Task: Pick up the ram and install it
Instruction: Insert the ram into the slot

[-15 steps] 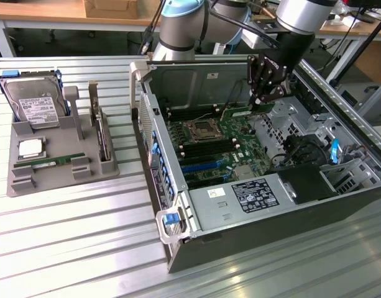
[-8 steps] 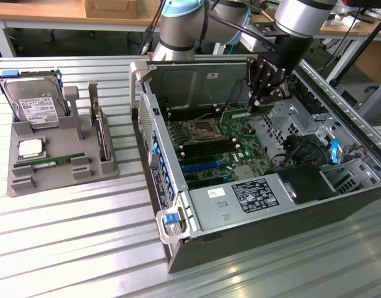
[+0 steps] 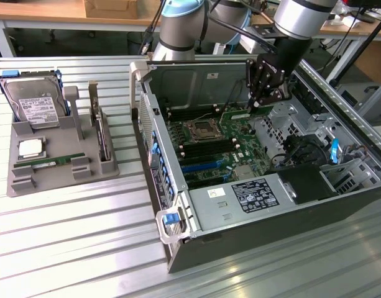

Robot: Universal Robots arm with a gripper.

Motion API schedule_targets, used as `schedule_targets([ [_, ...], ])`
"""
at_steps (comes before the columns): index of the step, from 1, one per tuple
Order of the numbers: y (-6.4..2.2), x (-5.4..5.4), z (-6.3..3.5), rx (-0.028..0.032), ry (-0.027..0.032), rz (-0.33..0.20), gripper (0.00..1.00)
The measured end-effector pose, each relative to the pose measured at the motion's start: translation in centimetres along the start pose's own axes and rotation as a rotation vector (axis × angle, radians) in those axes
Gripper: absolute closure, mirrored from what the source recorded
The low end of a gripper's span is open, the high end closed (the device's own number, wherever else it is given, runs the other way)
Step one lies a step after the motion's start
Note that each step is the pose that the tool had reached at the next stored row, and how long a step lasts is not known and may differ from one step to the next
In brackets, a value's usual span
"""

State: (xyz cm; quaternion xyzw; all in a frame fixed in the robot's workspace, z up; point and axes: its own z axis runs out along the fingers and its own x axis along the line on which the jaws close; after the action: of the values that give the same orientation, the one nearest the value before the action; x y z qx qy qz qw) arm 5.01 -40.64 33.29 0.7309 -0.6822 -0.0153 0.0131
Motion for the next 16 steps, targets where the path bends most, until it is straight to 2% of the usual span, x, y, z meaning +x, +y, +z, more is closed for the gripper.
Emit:
schedule_targets([
  [16, -0.03, 0.0, 0.67, 0.0, 0.0, 0.0, 0.88],
])
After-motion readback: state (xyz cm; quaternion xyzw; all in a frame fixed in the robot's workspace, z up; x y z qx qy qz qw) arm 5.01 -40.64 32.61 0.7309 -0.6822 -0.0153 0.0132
